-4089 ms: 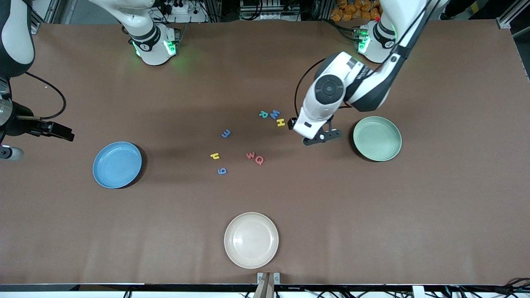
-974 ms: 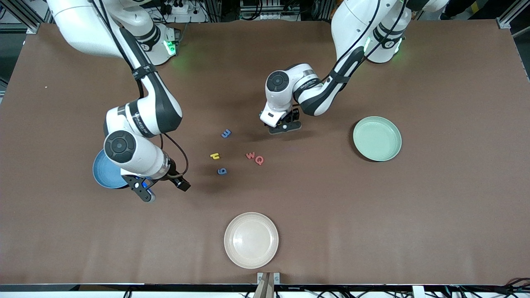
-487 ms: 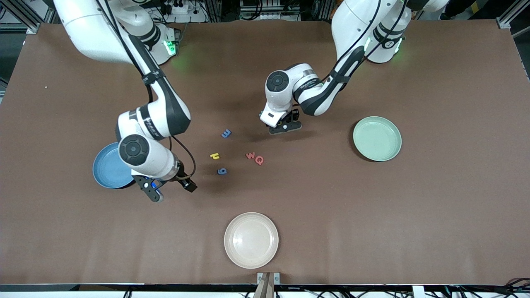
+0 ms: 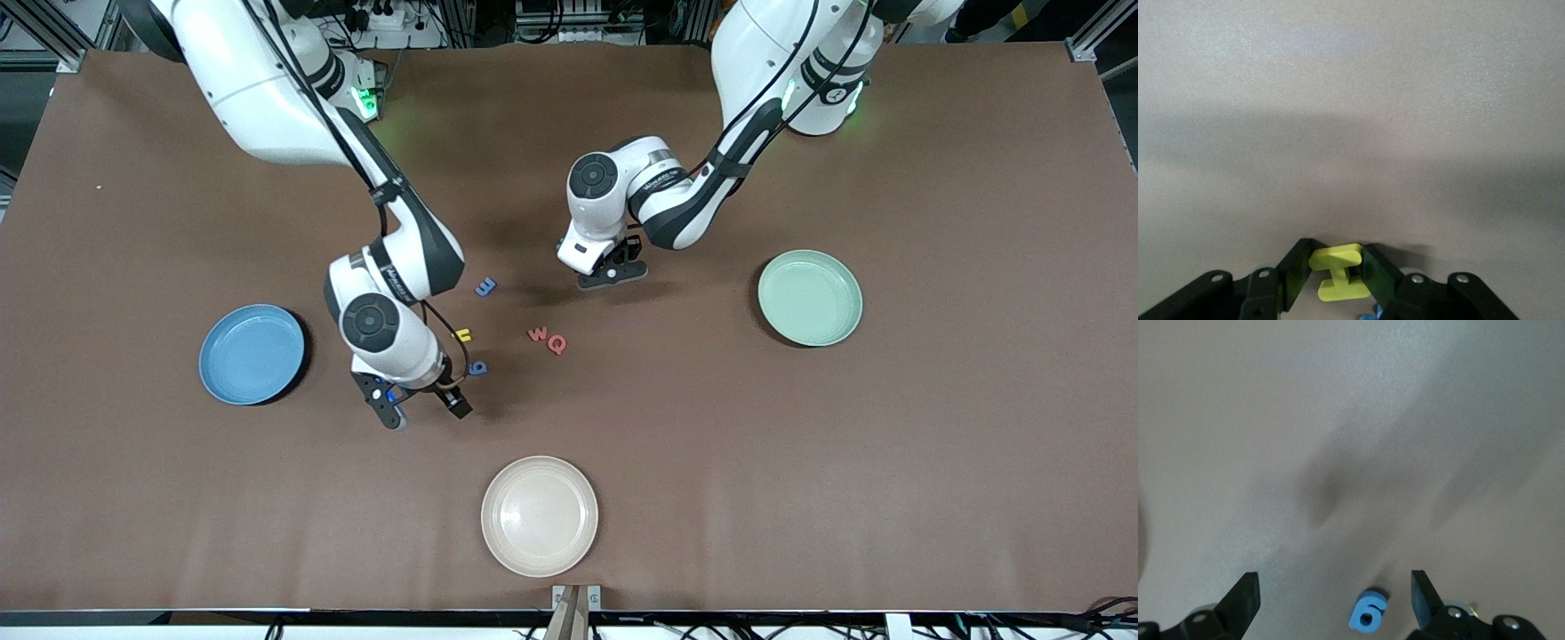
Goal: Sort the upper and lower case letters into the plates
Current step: 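Grasp the yellow H with the left gripper while the right gripper nears the 6, then carry the yellow H into the green plate and open the left gripper, then grasp the blue 6 with the right gripper while the left gripper reaches the W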
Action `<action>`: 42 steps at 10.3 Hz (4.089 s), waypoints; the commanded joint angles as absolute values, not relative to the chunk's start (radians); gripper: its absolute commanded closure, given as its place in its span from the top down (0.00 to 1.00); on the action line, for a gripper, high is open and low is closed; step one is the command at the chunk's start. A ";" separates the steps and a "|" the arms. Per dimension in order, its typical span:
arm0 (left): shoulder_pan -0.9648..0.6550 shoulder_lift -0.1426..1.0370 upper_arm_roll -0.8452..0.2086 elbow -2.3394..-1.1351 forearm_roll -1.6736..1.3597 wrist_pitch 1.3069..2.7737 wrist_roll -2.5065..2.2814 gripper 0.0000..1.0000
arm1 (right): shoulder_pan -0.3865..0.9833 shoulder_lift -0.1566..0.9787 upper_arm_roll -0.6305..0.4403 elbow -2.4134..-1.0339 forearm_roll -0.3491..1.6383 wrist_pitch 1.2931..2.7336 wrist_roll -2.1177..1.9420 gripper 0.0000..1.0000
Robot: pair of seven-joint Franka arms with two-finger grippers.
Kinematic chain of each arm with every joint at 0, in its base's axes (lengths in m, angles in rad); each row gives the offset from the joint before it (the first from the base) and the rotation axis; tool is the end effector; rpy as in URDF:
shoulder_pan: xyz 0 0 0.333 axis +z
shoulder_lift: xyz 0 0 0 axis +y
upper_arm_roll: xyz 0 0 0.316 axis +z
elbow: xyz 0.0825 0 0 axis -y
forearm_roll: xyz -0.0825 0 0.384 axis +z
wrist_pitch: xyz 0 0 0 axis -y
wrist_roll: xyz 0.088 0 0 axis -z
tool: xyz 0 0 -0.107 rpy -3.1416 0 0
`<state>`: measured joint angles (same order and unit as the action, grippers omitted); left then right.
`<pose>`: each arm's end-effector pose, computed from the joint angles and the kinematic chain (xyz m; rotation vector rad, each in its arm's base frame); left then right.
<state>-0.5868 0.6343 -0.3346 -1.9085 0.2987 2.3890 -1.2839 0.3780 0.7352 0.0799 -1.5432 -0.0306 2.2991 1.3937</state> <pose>0.3779 -0.4848 0.1682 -3.0403 -0.2779 0.0810 0.6400 0.3051 0.2212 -2.7704 1.4018 0.0160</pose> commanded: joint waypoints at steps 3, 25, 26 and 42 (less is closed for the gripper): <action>-0.581 0.667 -0.336 -1.879 0.295 2.378 -1.289 0.16 | 0.390 0.758 0.075 -1.499 -0.051 2.278 1.530 1.00; 0.067 0.408 -0.350 -1.992 0.202 2.021 0.047 0.02 | 0.497 0.772 0.046 -1.617 -0.110 2.382 1.850 1.00; 0.110 0.403 -0.351 -2.043 0.202 2.084 0.102 0.03 | 0.494 0.769 0.045 -1.617 -0.110 2.382 1.850 1.00; -0.099 0.454 -0.641 -1.987 0.034 2.320 -1.176 1.00 | 0.442 0.750 0.040 -1.623 -0.198 2.393 1.789 0.00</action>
<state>-0.0263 0.4390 -0.6458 -1.9997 0.0382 2.2717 -1.0326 0.4780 0.7647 0.0382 -1.6090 -0.1731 2.3981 1.8444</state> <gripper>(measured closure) 0.000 0.731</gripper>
